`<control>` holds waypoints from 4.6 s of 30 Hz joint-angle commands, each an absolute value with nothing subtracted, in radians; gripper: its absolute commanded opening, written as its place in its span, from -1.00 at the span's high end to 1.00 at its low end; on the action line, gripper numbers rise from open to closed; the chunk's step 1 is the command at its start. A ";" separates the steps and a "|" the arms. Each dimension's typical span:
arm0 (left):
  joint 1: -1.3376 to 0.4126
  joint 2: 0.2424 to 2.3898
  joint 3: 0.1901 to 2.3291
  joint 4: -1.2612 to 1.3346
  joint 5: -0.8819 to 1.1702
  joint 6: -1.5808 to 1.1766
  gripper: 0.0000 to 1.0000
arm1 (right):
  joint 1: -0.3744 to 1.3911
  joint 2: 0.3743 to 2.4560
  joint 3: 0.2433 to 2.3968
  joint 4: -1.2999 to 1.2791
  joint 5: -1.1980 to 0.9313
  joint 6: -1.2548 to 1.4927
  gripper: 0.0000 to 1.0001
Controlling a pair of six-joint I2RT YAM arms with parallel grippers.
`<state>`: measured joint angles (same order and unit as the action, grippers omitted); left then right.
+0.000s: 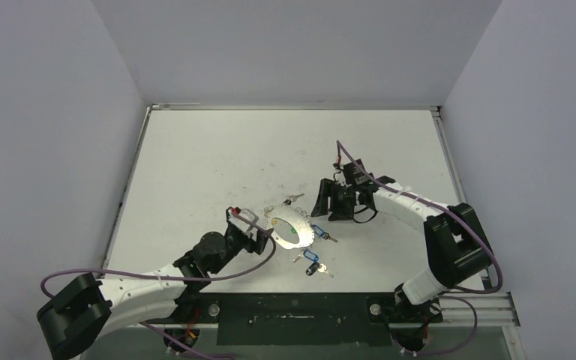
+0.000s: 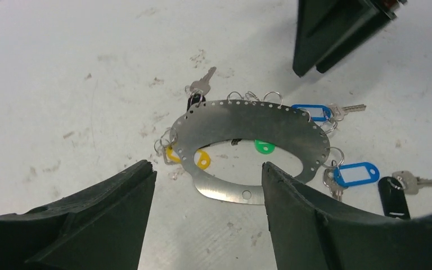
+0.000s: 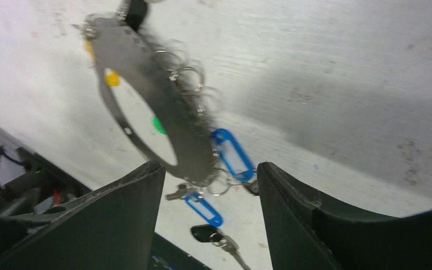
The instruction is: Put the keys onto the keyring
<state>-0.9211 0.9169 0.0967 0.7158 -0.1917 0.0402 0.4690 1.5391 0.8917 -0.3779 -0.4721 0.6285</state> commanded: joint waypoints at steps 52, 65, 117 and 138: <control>-0.635 1.365 0.501 0.392 0.189 -0.577 0.02 | 0.596 1.826 0.976 0.014 -0.648 0.609 0.26; -0.646 1.191 0.402 0.382 0.039 -0.475 0.01 | 0.660 1.837 1.084 -0.051 -0.603 0.607 0.45; -0.617 1.620 0.531 0.537 0.241 -0.550 0.98 | 0.588 1.979 0.925 0.369 -0.801 0.840 0.81; -0.670 1.492 0.505 0.406 0.159 -0.393 1.00 | 0.566 1.874 0.888 0.275 -0.834 0.717 0.44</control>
<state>-0.6460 1.5314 0.4980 0.4339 0.1936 -0.4515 0.5697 1.9415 0.8783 0.3229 -0.8295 0.7986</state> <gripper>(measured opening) 0.007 0.254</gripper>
